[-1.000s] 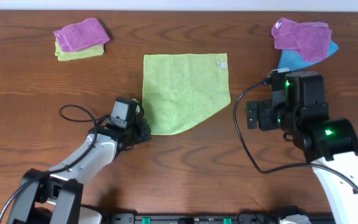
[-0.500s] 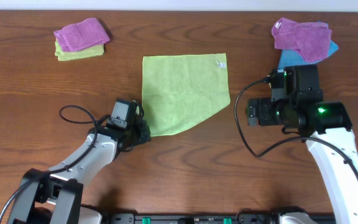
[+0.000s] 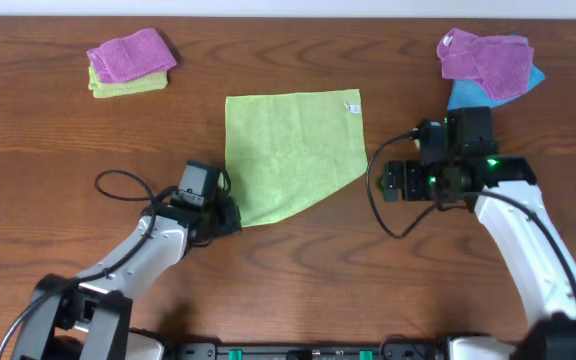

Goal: Fold the cloth

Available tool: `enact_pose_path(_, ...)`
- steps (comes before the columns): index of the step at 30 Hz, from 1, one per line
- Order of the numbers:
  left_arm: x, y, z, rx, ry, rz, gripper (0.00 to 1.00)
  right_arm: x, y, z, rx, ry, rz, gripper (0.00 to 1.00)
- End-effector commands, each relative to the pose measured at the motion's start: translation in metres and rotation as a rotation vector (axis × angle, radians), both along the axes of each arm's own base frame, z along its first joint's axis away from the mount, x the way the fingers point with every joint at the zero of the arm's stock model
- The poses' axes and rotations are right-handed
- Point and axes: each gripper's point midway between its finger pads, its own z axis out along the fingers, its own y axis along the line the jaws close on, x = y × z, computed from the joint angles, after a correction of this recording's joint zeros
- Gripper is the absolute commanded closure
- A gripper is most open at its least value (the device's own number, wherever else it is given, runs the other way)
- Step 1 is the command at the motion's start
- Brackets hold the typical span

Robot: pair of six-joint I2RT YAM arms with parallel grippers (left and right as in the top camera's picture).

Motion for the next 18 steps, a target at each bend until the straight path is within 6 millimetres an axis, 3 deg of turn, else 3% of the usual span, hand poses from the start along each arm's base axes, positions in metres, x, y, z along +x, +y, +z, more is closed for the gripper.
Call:
enact_pose_path(1,0.015,-0.004,0.014,-0.020,-0.077,-0.004,0.94,0.002,0.013,-0.010,0.101,0.038,0.014,0.01)
enact_pose_path(11,0.053,-0.007,0.040,-0.061,-0.212,0.098,0.94,0.006,0.024,-0.035,0.158,0.092,0.059,0.01)
enact_pose_path(18,0.080,-0.015,0.074,-0.099,-0.292,0.110,0.95,0.003,0.035,-0.046,0.210,0.133,0.090,0.01)
